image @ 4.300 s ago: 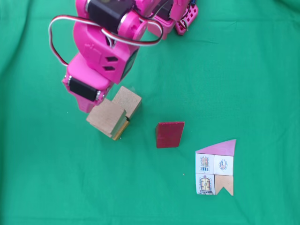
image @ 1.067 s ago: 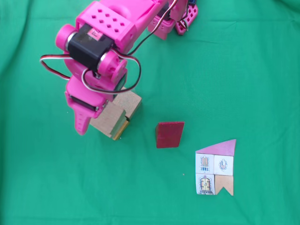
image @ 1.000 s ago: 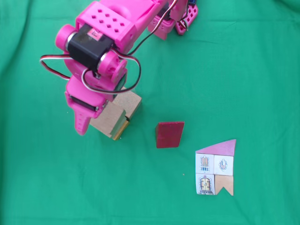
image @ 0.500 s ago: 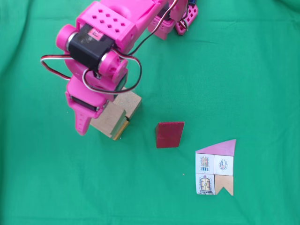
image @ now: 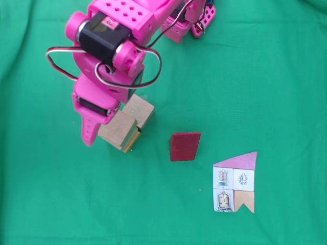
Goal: Grasp some building blocks and build the house on the picture.
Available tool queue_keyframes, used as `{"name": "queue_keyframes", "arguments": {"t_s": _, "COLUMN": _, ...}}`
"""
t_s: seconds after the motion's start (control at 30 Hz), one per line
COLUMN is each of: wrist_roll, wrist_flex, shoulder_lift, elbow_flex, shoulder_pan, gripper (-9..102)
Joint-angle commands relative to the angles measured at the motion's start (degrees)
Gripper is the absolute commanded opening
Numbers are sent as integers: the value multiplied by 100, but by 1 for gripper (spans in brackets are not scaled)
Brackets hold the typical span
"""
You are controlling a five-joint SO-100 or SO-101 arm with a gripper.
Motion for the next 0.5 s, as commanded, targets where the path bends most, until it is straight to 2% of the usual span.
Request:
{"name": "queue_keyframes", "arguments": {"t_s": 0.0, "wrist_roll": 26, "wrist_flex": 88, "shoulder_lift": 246, "elbow_flex": -26, "shoulder_pan": -237, "gripper": 37}}
{"name": "queue_keyframes", "arguments": {"t_s": 0.47, "wrist_roll": 26, "wrist_flex": 88, "shoulder_lift": 483, "elbow_flex": 765, "shoulder_pan": -431, "gripper": 37}}
